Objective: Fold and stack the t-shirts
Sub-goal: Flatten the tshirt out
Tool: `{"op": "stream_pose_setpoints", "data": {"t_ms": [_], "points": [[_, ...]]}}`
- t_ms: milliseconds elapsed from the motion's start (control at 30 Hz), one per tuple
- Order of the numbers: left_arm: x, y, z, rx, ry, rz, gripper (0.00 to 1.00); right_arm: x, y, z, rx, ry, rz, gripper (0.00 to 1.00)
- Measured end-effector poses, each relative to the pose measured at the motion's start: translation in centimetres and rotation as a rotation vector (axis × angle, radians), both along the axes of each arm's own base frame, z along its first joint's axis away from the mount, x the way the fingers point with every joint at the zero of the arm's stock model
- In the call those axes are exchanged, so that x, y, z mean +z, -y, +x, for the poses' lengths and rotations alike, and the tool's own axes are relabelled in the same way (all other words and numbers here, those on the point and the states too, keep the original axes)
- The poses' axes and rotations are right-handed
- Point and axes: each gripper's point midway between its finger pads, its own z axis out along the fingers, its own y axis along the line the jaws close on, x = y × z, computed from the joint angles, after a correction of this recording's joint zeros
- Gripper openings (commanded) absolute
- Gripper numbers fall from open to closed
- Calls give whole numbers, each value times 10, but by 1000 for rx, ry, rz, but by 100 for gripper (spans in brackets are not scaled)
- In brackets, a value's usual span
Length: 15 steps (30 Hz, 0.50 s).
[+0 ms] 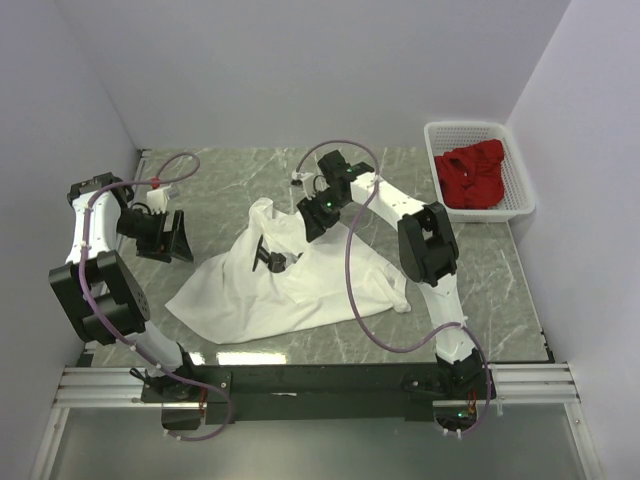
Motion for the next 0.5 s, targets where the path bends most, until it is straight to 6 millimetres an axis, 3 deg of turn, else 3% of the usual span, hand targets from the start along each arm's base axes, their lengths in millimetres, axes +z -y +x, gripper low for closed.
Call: {"op": "stream_pose_setpoints", "data": {"t_ms": [500], "points": [[-3,1,0,-5,-12,-13,85,-4,14,3,-15,-6,-38,52]]}}
